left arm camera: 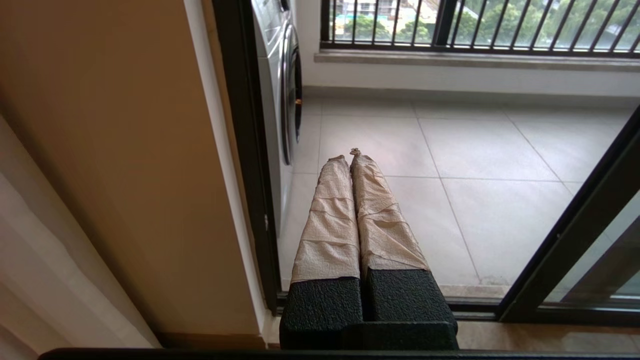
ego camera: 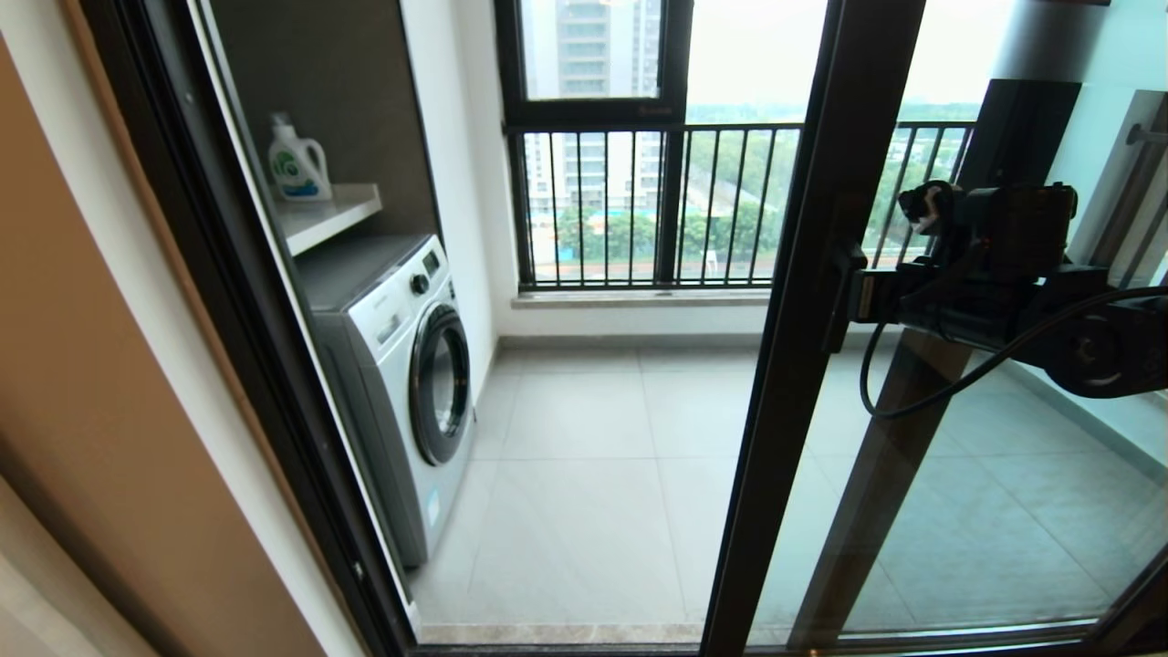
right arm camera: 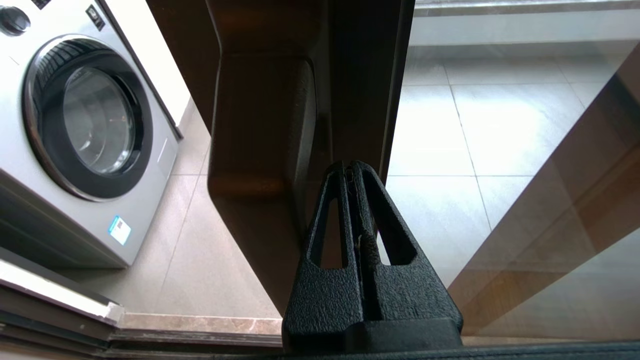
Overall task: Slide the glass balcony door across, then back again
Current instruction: Close the slid door
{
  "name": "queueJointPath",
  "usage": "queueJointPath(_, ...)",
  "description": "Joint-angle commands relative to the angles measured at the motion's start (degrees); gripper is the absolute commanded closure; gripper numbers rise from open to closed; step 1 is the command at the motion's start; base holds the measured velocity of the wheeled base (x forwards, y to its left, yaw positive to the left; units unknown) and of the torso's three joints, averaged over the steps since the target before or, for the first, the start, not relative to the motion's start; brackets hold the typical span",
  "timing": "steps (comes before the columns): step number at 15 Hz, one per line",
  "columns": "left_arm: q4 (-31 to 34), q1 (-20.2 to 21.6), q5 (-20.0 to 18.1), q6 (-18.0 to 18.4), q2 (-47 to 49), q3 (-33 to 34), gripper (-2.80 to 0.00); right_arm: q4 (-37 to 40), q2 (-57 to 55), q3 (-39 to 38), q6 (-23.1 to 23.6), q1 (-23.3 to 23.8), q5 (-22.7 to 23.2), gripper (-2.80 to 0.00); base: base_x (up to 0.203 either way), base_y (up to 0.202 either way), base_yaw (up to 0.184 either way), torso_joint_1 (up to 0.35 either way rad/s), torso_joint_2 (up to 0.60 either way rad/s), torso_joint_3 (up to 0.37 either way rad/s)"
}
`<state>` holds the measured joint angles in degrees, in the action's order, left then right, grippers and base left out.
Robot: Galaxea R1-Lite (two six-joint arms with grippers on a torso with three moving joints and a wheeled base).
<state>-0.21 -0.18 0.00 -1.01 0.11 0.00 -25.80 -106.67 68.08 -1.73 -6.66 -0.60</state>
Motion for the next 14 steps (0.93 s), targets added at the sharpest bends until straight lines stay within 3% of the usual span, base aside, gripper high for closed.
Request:
queueJointPath(1,0.0,0.0,0.0,0.0,0.0,0.0,0.0,-0.2,0.2,0.1,0.0,-1.3,0.0,0.0,0.0,0.0,0.0,0.0,0.0,0.0)
queueJointPath(14,-0.1,0.0,0.0,0.0,0.0,0.0,0.0,-0.1,-2.1,3.9,1.4,-9.2,-2.2,0.0,0.0,0.0,0.0,0.0,0.0,0.0)
